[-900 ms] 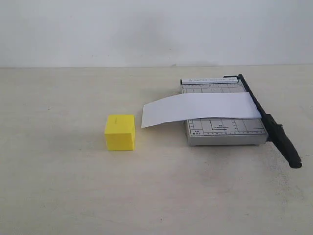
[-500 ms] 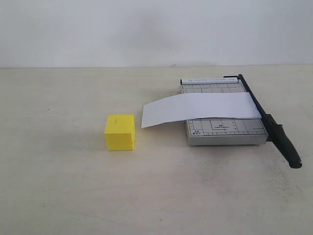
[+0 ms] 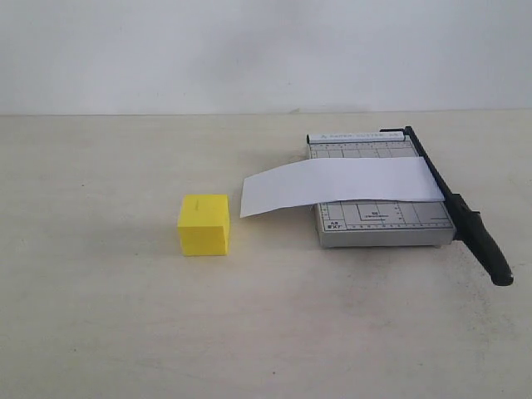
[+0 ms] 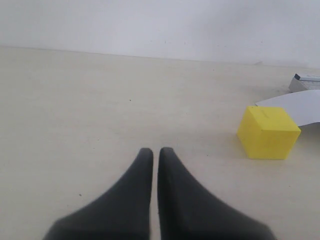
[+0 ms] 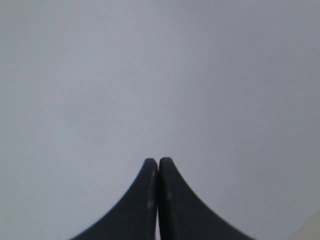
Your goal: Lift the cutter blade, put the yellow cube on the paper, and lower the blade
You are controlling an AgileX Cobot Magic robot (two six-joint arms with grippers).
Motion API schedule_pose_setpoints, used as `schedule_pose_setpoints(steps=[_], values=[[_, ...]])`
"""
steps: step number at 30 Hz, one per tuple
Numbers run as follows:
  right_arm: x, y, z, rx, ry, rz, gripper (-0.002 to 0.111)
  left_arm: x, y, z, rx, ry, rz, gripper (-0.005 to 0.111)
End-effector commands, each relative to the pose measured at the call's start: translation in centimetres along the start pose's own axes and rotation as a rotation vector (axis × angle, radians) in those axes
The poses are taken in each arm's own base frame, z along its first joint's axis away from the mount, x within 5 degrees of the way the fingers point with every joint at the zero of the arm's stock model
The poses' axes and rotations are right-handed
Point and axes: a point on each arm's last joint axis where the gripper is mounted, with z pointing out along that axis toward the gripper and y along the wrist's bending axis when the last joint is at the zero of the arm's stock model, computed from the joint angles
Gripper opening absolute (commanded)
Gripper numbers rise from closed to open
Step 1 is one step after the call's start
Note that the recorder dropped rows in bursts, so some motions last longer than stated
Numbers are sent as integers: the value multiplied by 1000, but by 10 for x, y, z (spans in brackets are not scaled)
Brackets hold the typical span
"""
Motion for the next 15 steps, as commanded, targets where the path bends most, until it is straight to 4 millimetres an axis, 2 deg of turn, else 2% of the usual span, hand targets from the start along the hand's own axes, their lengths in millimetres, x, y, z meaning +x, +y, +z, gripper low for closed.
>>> schedule_pose_setpoints(steps=[1, 3, 4, 5, 6, 8, 11, 15], values=[[-16, 2, -2, -18, -174, 11, 0, -3, 0, -1, -1, -23, -5, 4], [-11, 1, -1, -10, -124, -47, 0, -3, 0, -1, -1, -23, -5, 4], [-3, 2, 0, -17, -31, -111, 0, -3, 0, -1, -1, -23, -5, 4], [8, 1, 1, -16, 82, -173, 0, -3, 0, -1, -1, -23, -5, 4], [30, 1, 6, -13, 361, -348, 0, -3, 0, -1, -1, -23, -5, 4], [43, -5, 13, 40, 509, -383, 0, -3, 0, -1, -1, -23, -5, 4], [65, -15, 33, 151, 726, -417, 0, -3, 0, -1, -1, -23, -5, 4], [95, -23, 66, 134, 1024, -665, 0, -3, 0, -1, -1, -23, -5, 4]])
